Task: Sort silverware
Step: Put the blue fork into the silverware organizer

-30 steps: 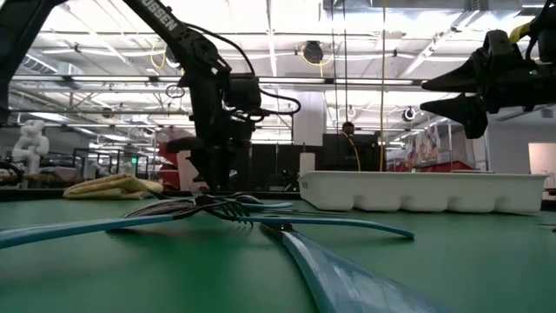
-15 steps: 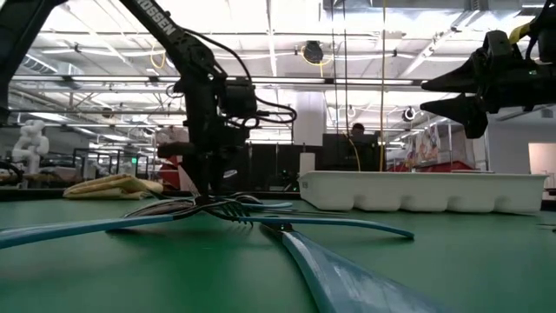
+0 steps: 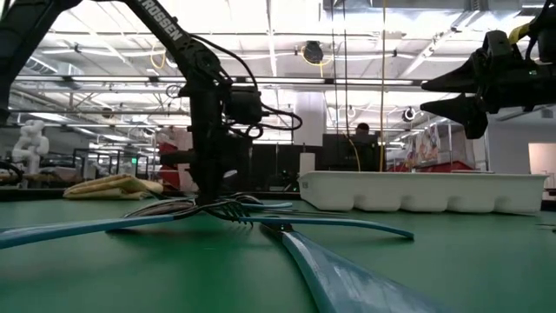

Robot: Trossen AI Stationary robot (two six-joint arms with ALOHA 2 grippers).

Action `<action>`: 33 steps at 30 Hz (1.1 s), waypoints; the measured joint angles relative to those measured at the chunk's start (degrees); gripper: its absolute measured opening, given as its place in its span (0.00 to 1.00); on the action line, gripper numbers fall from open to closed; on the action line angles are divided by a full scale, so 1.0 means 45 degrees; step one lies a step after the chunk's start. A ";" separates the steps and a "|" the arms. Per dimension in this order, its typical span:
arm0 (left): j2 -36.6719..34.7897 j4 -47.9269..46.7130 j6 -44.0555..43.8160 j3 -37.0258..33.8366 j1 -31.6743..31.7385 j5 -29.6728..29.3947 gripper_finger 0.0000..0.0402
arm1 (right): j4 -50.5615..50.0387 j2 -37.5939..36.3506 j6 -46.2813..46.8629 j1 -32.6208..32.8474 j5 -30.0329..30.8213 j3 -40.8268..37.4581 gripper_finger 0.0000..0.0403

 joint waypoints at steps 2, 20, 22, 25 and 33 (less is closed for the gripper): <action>-0.0033 -0.0022 -0.0242 -0.0012 0.0000 0.0020 0.03 | 0.0000 0.0004 0.0048 0.0000 -0.0004 0.0000 0.54; -0.1167 -0.4831 -0.1058 0.4069 -0.1255 -0.1334 0.02 | 0.0000 0.0023 0.0029 0.0000 -0.0009 0.0000 0.54; -0.1515 -0.4522 0.0434 0.4583 -0.1365 -0.1335 0.02 | 0.0003 0.0024 0.0025 0.0000 -0.0004 0.0000 0.54; -0.1630 -0.3448 0.3048 0.5173 -0.1548 -0.1334 0.02 | 0.0001 0.0033 -0.0001 0.0004 -0.0004 0.0000 0.54; -0.1049 -0.0778 0.8291 0.5318 -0.2161 -0.0702 0.02 | 0.0002 0.0033 0.0060 0.0000 0.0005 0.0000 0.54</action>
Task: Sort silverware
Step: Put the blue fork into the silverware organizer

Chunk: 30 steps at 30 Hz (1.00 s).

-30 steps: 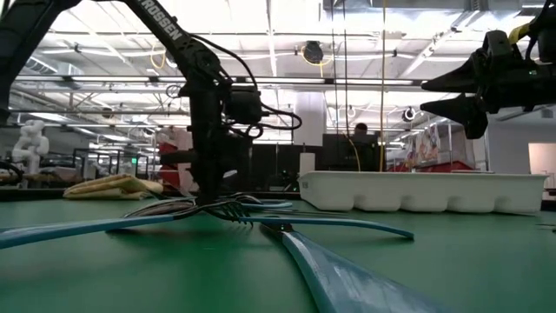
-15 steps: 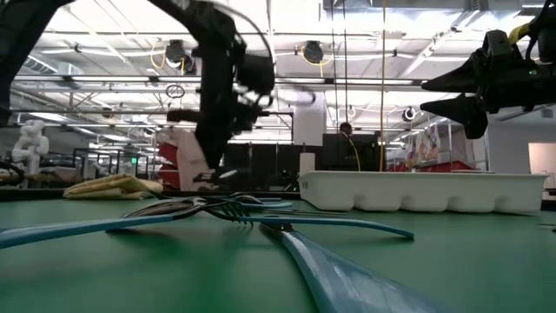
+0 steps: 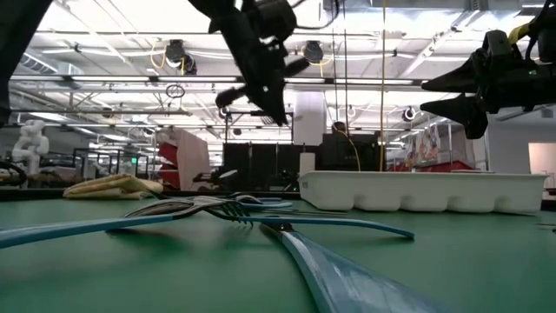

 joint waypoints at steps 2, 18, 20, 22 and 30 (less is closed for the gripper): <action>0.0415 0.0248 0.0865 -0.0012 -0.0118 0.0002 0.02 | 0.0002 0.0000 0.0125 0.0001 0.0015 0.0000 0.54; 0.1934 0.1016 0.2689 0.0684 -0.0923 -0.0670 0.02 | 0.0006 0.0073 0.0208 0.0003 0.0049 0.0000 0.54; 0.1914 0.0558 0.2726 0.1090 -0.0913 -0.0099 0.02 | 0.0002 0.0087 0.0041 0.0001 0.0049 0.0000 0.54; 0.1944 0.0755 0.2705 0.1335 -0.0904 0.0509 0.02 | 0.0007 0.0088 -0.0079 0.0002 0.0054 0.0000 0.54; 0.3506 0.0503 0.2287 0.2790 -0.1055 0.0508 0.02 | 0.0007 0.0163 -0.0115 0.0002 0.0059 0.0000 0.54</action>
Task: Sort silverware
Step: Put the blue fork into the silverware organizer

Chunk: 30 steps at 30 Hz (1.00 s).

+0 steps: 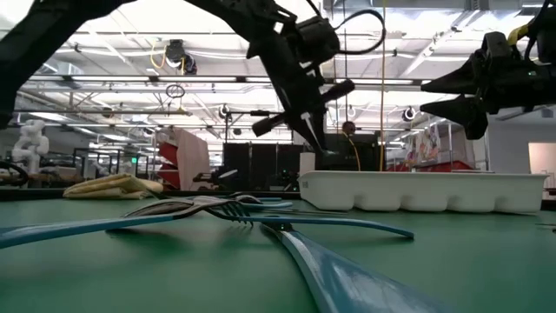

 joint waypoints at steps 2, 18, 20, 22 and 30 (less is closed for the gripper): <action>0.0244 0.0018 -0.0009 0.0175 -0.0001 0.0009 0.02 | 0.0000 0.0021 0.0005 0.0002 -0.0005 0.0000 0.54; 0.1099 -0.0515 0.1049 0.0331 0.0160 0.0565 0.03 | 0.0000 0.0031 0.0044 0.0000 -0.0005 0.0000 0.54; 0.1099 -0.0515 0.1183 0.0331 0.0160 0.0732 0.04 | 0.0000 0.0031 0.0044 -0.0002 -0.0010 0.0000 0.54; 0.1099 -0.0523 0.1184 0.0331 0.0155 0.0908 0.05 | 0.0000 0.0031 0.0046 0.0000 -0.0010 0.0000 0.54; 0.1099 -0.0521 0.1094 0.0331 0.0155 0.1112 0.06 | 0.0000 0.0031 0.0049 -0.0002 -0.0015 0.0000 0.54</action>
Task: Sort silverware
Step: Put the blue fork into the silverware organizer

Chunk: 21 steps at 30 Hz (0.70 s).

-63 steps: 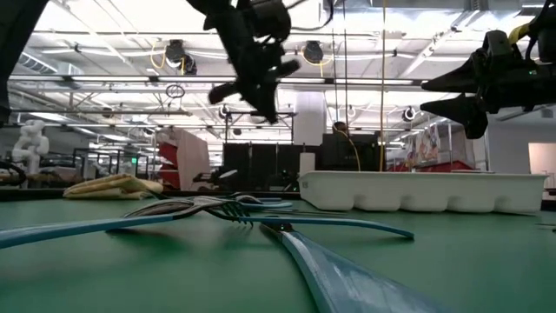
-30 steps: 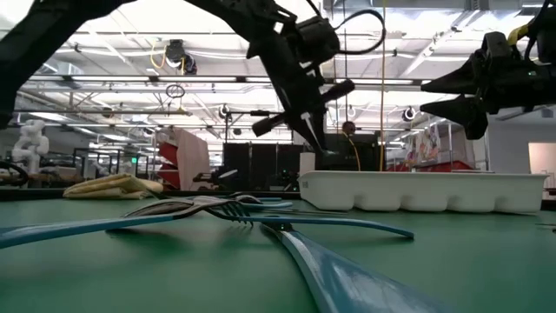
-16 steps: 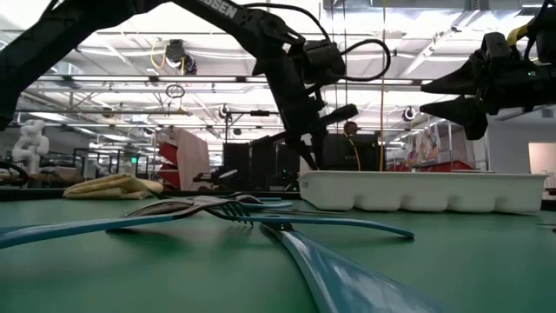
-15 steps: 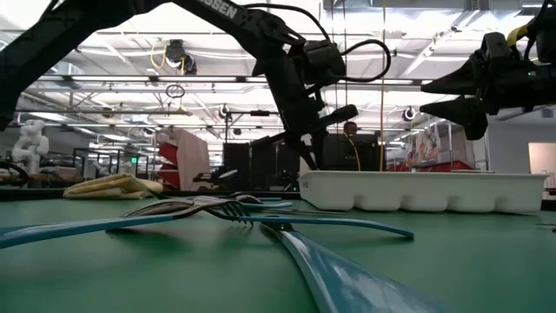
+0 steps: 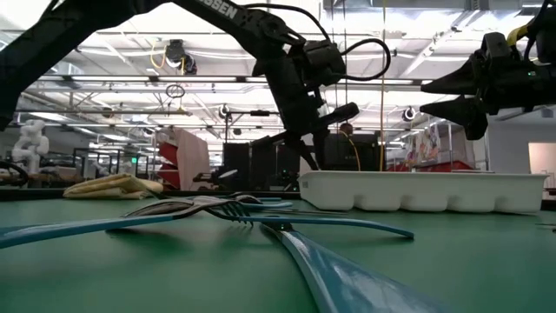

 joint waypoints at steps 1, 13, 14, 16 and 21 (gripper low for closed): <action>0.0000 -0.0004 -0.0001 0.0000 0.0000 0.0000 0.06 | 0.0000 0.0000 0.0000 0.0005 0.0000 0.0000 0.54; 0.0000 0.0065 -0.0992 0.0000 0.0015 0.0612 0.06 | 0.0000 0.0000 -0.0002 0.0002 -0.0023 0.0000 0.54; 0.0000 0.0088 -0.0992 0.0000 0.0015 0.0612 0.06 | -0.0005 0.0000 -0.0002 0.0002 -0.0048 0.0000 0.54; 0.0000 0.0166 -0.1002 0.0000 0.0015 0.0612 0.06 | -0.0005 0.0000 0.0000 0.0005 -0.0053 0.0000 0.54; 0.0000 0.0409 -0.1021 0.0000 0.0015 0.0607 0.06 | -0.0005 0.0000 0.0000 0.0005 -0.0053 0.0000 0.54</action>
